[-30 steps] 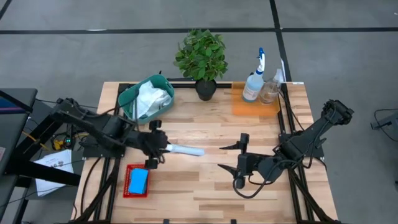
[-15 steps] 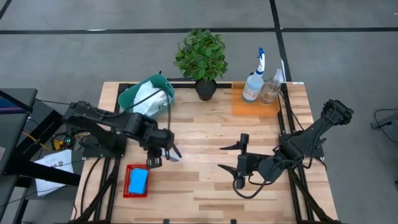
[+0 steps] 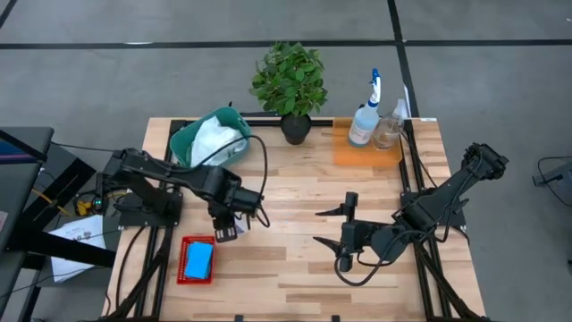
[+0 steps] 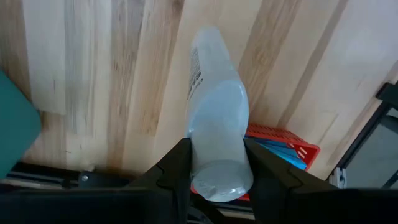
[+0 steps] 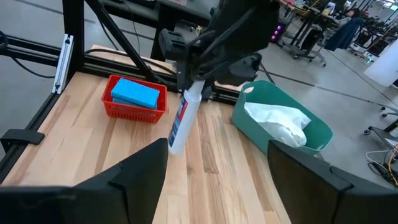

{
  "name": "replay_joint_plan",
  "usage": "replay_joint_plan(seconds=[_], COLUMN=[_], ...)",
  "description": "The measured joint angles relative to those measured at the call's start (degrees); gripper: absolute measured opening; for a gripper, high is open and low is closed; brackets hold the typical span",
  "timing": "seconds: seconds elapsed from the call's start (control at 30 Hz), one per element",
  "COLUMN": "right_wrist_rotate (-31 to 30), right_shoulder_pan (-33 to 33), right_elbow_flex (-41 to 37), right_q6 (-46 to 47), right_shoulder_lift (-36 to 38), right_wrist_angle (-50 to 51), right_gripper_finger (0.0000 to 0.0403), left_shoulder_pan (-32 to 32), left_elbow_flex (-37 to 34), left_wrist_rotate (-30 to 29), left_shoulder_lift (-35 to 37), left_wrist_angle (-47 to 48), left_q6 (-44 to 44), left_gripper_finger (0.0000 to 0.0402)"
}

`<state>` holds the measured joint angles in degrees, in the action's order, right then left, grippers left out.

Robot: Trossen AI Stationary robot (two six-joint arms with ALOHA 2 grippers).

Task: Pick & Place Kitchen Items
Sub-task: Put the clear restorer into the orange bin

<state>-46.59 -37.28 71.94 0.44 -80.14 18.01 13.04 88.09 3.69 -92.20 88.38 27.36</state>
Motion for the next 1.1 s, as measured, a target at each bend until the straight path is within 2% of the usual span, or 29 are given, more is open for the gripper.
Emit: replay_joint_plan(seconds=[0.5,0.77,0.97,1.1], right_wrist_rotate=[0.02,0.02,0.04,0.07], right_shoulder_pan=[0.0,0.0,0.0,0.0], right_elbow_flex=[0.0,0.0,0.0,0.0], right_q6=[0.64,0.64,0.64,0.66], right_shoulder_lift=[-0.02,-0.04,-0.04,-0.04], right_wrist_angle=[-0.01,-0.01,-0.01,-0.01], right_gripper_finger=[0.0268,0.0268,0.0268,0.0268], left_shoulder_pan=[0.22,0.07,0.13,0.13], left_elbow_flex=[0.04,-0.05,-0.04,-0.04], left_wrist_rotate=[0.8,1.26,1.2,1.17], left_shoulder_lift=[-5.86,-5.0,-2.11,0.09], left_wrist_angle=[0.17,-1.63,-4.31,-4.85], left_q6=[0.12,0.08,0.23,0.1], left_gripper_finger=[0.011,0.0115,0.0245,0.0295])
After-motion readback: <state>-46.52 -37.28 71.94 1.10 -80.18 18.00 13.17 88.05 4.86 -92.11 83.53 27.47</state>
